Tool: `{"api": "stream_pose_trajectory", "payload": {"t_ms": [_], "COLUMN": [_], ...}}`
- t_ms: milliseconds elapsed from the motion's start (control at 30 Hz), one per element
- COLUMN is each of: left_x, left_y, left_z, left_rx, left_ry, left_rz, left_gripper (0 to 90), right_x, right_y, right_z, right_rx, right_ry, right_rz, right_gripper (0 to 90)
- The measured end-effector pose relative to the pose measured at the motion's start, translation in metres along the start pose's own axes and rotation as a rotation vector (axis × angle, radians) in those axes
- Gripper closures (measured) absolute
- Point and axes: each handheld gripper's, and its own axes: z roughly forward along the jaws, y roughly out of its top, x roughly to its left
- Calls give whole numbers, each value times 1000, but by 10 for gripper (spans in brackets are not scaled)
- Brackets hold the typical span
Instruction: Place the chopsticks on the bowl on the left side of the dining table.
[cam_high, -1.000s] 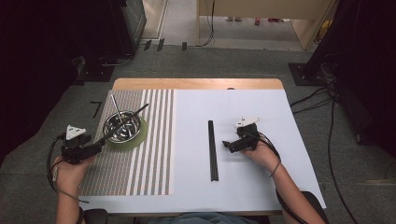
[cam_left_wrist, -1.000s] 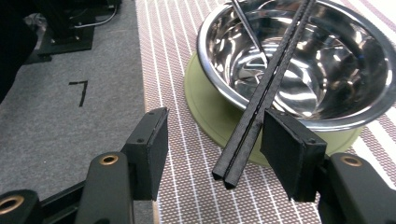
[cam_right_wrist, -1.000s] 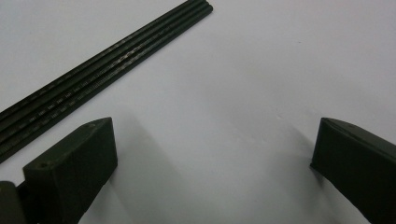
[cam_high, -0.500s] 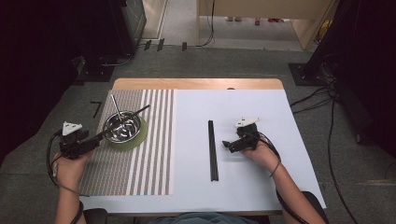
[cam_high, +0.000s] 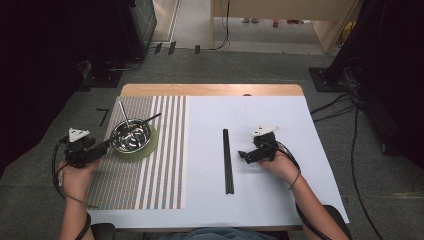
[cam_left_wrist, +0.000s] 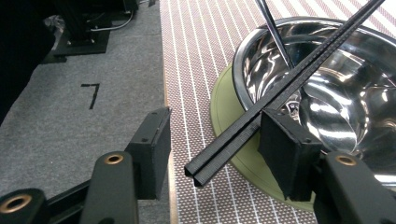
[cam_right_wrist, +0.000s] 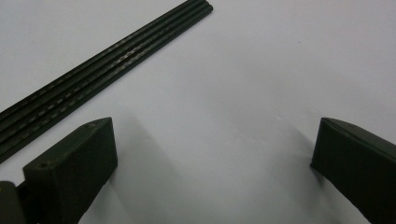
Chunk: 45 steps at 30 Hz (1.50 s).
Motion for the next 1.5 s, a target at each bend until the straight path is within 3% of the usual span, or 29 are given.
{"api": "stream_pose_trajectory", "payload": {"t_ms": [267,367,600,733,800,900,1100,1233,1400,1500], "left_x": [4,5,3,-2,-7,-17,-31,-38,-41,-46], "left_y": [3,3,8,18,23,29,38,44,52,57], "left_z": [7,9,0,-7,-10,-12,-7,-4,4,8], "left_rx": [4,-1,-17,-18,-41,-47,-24,-5,-3,-1], "left_ry": [17,2,25,2,-11,-11,-54,-57,-81,-83], "left_rz": [11,20,10,-27,-38,-27,-42,-34,-75,-67], "left_gripper": [474,453,427,504,528,579,696,766,811,829], "right_x": [0,0,0,0,0,0,0,1,0,0], "right_y": [0,0,0,0,0,0,0,0,0,0], "right_z": [0,0,0,0,0,0,0,-1,0,0], "right_rx": [0,0,-1,1,1,1,2,2,1,0], "right_ry": [0,0,0,-1,0,0,0,0,-1,-1], "right_rz": [0,0,0,2,2,2,6,6,3,3], "right_gripper": [0,0,0,0,0,0,0,0,0,0]}}
